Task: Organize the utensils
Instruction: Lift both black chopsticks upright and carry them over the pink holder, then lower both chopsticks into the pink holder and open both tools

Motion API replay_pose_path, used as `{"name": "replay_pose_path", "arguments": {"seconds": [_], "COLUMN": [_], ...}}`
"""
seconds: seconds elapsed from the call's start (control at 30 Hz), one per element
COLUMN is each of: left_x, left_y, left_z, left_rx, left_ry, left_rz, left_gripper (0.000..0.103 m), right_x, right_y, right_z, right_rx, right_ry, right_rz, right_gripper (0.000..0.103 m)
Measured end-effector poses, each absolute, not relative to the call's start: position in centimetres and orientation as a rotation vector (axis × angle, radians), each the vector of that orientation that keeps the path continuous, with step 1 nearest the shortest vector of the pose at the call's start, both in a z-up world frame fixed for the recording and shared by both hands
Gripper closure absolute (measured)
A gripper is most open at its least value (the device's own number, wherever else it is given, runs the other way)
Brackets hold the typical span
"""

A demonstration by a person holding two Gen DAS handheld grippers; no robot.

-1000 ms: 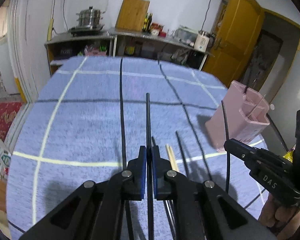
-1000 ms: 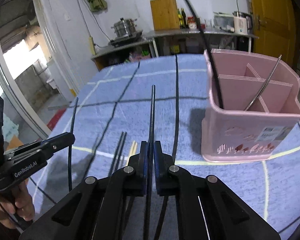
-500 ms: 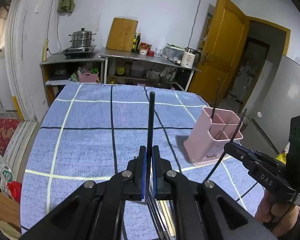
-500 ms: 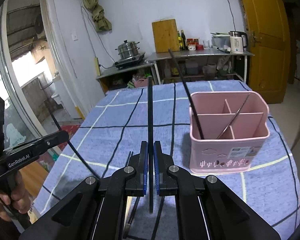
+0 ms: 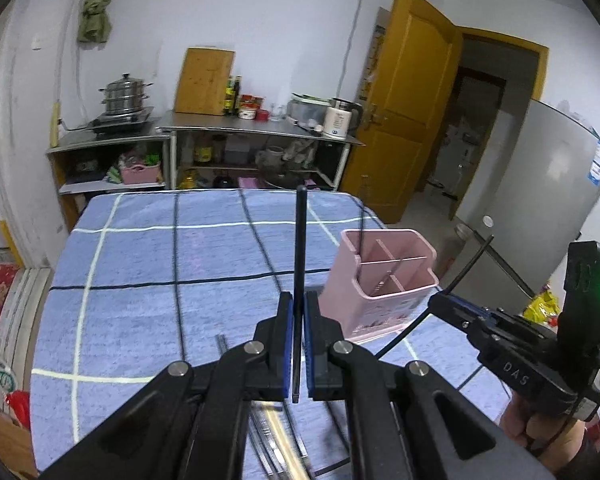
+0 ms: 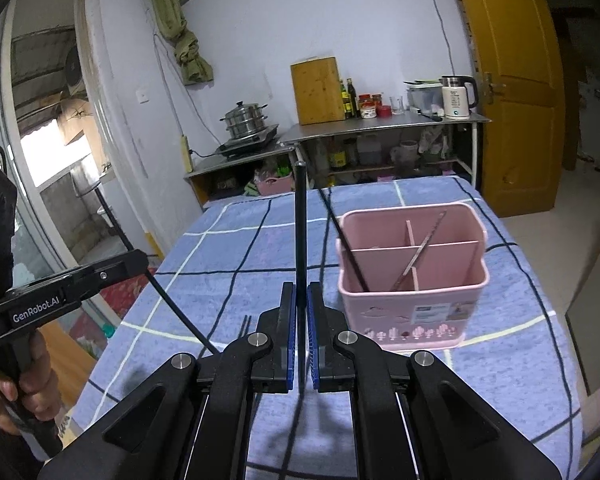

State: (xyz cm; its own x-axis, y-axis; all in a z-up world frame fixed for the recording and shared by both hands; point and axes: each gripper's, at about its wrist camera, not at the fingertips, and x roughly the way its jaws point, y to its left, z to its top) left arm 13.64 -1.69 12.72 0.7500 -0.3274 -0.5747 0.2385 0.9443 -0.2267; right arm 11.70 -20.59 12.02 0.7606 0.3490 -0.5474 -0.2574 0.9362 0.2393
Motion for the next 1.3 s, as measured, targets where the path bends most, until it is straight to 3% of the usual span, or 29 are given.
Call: {"name": "replay_pose_path", "arguments": {"seconds": [0.7, 1.3], "left_x": [20.3, 24.8], "left_y": [-7.6, -9.4], "left_z": [18.9, 12.2], "left_rx": [-0.193, -0.172], "left_ry": [0.566, 0.682], "left_rz": [-0.444, -0.443], "left_gripper": [0.098, 0.098], "right_x": [15.1, 19.9], "right_y": [-28.3, -28.0], "right_z": [19.2, 11.9], "right_rx": [0.229, 0.239], "right_ry": [0.461, 0.605], "right_rz": [0.209, 0.193], "right_gripper": [0.098, 0.098]}}
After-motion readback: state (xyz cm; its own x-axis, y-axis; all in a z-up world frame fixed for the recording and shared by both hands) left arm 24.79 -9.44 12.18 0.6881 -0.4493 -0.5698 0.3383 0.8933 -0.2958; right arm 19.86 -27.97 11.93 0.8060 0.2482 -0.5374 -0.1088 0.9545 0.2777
